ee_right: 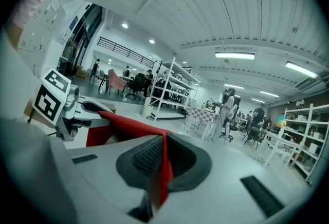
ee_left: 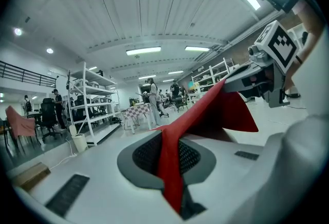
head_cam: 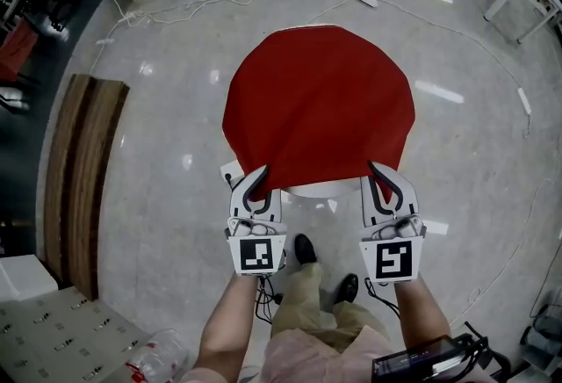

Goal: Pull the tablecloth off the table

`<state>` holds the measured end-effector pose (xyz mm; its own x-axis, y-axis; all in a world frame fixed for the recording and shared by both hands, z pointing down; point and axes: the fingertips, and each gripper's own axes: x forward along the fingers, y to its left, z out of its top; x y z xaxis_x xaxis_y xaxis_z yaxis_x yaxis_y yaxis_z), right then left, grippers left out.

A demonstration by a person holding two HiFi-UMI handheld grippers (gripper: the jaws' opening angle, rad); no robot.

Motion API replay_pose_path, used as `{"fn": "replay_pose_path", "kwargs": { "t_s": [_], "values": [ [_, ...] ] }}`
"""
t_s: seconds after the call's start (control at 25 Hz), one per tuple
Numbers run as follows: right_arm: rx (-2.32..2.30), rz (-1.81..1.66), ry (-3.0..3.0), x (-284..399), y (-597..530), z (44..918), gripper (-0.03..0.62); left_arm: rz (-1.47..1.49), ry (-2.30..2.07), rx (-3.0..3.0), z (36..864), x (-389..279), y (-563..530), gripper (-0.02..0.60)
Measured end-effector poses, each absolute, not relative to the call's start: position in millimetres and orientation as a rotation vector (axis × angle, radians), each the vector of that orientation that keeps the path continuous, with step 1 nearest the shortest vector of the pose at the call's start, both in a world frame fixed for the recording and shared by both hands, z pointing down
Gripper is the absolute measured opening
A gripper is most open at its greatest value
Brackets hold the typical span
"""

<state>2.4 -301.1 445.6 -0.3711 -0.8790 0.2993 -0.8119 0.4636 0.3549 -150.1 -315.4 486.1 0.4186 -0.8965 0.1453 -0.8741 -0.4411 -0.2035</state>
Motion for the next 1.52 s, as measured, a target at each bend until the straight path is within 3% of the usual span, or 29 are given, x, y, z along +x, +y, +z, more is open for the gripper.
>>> {"fn": "replay_pose_path", "kwargs": {
  "t_s": [1.52],
  "values": [
    [1.507,-0.162,-2.388,45,-210,383,0.025,-0.387,1.711,-2.548,402,-119,-218,0.048]
  ]
}}
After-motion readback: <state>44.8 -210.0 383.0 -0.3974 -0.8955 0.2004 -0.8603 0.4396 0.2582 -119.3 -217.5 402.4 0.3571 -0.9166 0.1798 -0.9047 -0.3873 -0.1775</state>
